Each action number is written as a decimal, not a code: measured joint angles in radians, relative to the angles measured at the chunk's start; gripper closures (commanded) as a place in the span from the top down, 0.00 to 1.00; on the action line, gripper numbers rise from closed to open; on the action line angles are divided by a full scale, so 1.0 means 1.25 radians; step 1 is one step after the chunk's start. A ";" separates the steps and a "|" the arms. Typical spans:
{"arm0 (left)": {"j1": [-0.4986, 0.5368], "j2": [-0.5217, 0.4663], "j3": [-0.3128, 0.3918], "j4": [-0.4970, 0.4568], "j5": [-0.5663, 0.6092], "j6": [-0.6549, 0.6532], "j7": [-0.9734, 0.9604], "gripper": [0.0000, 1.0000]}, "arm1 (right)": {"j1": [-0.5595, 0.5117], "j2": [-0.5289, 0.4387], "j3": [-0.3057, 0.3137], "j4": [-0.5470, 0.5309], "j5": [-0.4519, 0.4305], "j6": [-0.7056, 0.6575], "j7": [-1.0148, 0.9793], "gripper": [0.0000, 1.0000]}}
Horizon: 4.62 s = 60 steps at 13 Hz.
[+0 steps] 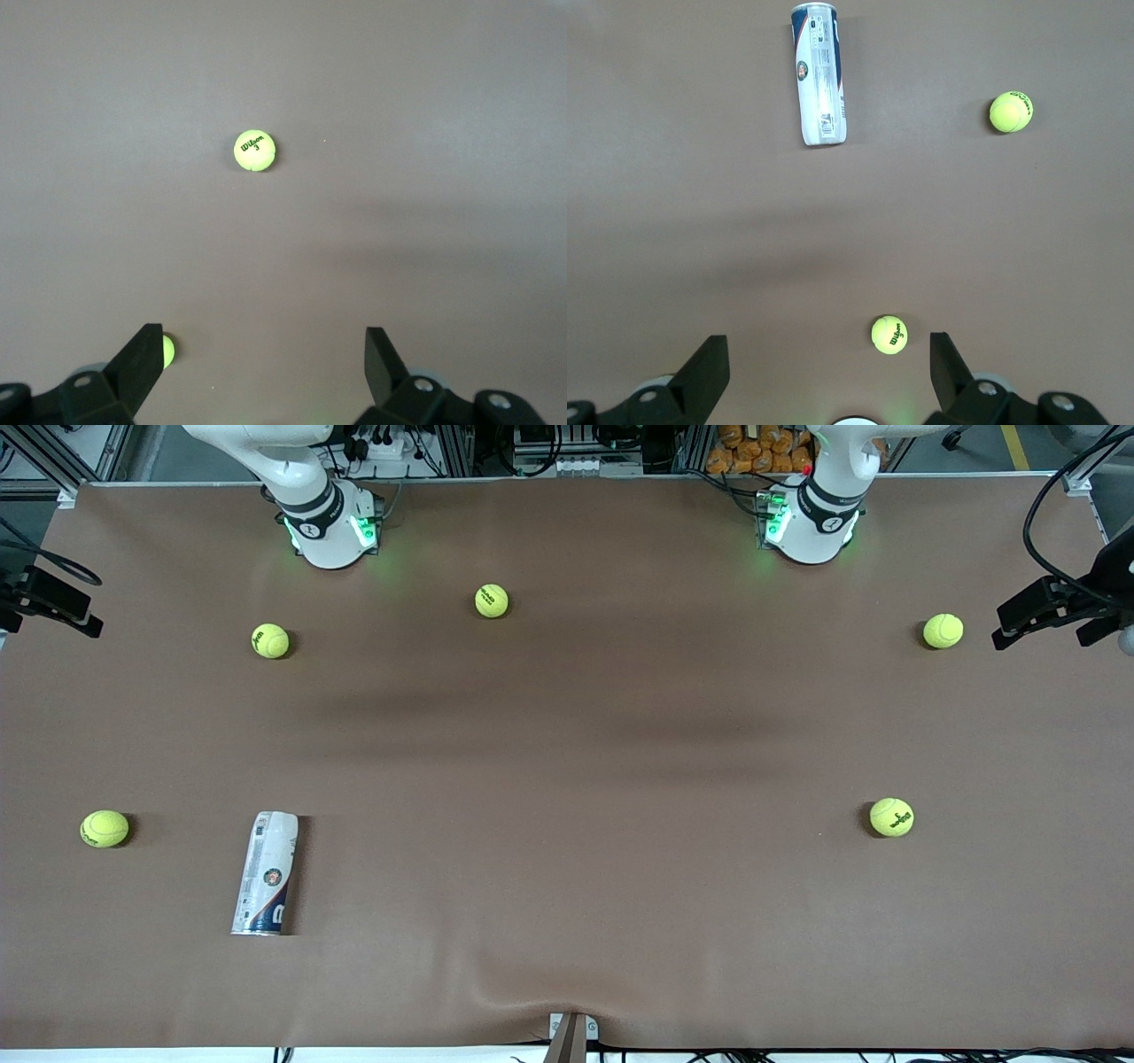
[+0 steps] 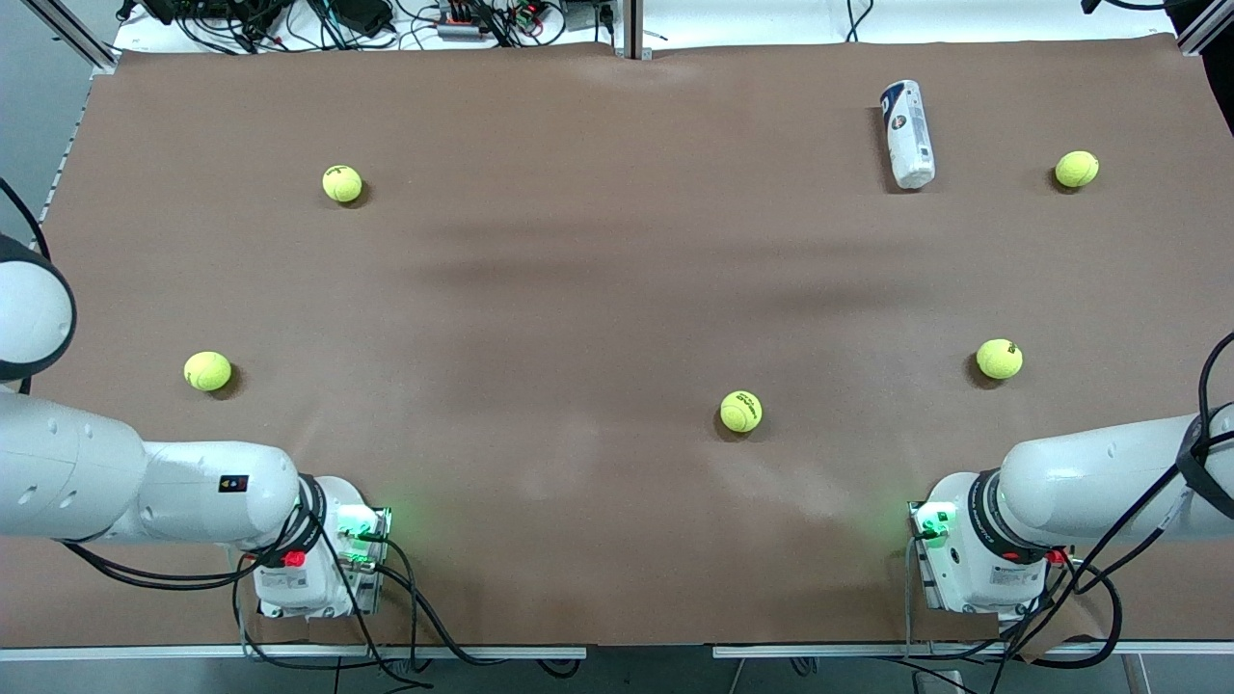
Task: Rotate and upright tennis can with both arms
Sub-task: 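Move the right gripper out toward the lying tennis can, then lower the right gripper over the can and close on it, then drag the can with the right gripper toward the table middle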
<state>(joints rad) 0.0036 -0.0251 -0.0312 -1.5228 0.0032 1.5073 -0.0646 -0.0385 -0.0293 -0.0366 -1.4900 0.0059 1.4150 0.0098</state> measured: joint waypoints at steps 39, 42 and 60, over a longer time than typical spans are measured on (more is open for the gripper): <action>0.003 0.000 -0.007 0.002 0.000 -0.011 0.000 1.00 | 0.046 0.627 0.003 0.024 0.004 0.639 -0.117 1.00; 0.003 0.000 -0.008 0.002 0.000 -0.011 0.000 1.00 | 0.037 0.640 0.003 0.027 0.004 0.648 -0.134 1.00; 0.003 0.000 -0.008 0.002 0.000 -0.011 0.000 1.00 | 0.031 0.694 0.016 0.061 0.007 0.716 -0.138 0.72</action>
<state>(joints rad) 0.0076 -0.0253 -0.0407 -1.5204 0.0032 1.4939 -0.0646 0.0001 0.8379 -0.0171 -1.4137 0.0143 2.3105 -0.1631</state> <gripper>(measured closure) 0.000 0.317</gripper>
